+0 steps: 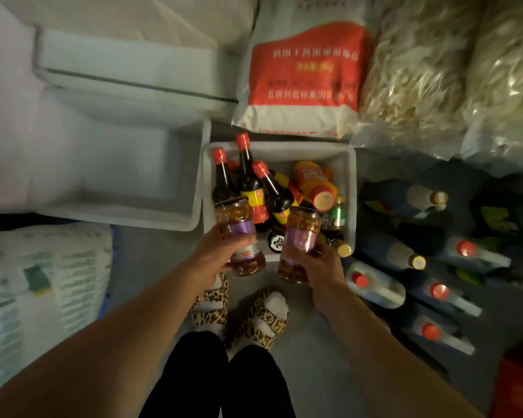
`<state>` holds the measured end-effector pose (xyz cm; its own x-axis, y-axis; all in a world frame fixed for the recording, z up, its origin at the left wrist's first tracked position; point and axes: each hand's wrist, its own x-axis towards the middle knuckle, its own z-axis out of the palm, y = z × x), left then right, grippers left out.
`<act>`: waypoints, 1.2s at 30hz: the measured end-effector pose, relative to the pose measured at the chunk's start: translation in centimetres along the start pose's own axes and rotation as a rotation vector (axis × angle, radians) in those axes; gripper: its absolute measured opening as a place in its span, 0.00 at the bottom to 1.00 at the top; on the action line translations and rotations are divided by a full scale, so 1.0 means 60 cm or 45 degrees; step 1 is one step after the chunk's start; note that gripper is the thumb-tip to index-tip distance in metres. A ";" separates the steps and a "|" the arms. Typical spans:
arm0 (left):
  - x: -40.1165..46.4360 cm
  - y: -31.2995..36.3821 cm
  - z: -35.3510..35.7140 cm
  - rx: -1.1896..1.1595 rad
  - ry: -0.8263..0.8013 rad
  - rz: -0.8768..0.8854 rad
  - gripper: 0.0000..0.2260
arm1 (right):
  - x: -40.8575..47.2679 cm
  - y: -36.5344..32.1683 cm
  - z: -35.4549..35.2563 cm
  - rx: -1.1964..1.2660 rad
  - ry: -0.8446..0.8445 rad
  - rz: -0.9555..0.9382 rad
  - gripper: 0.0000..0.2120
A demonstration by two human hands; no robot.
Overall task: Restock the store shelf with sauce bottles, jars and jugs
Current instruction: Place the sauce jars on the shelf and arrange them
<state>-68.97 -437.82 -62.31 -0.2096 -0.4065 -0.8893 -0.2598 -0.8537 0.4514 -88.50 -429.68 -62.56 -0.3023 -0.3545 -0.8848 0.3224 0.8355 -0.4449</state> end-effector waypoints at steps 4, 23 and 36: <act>-0.137 0.107 -0.012 -0.095 -0.069 0.029 0.20 | -0.136 -0.081 -0.020 0.150 -0.037 0.002 0.34; -0.826 0.622 0.046 -0.159 -0.226 1.003 0.31 | -0.809 -0.645 -0.129 0.425 -0.660 -1.108 0.35; -0.916 0.894 -0.028 -0.115 -0.273 1.424 0.28 | -0.930 -0.894 -0.044 0.651 -0.302 -1.512 0.16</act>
<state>-69.81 -461.82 10.63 -0.4396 -0.8972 0.0425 0.2403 -0.0718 0.9680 -91.30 -453.60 11.03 -0.4885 -0.8669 0.0997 0.2879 -0.2680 -0.9194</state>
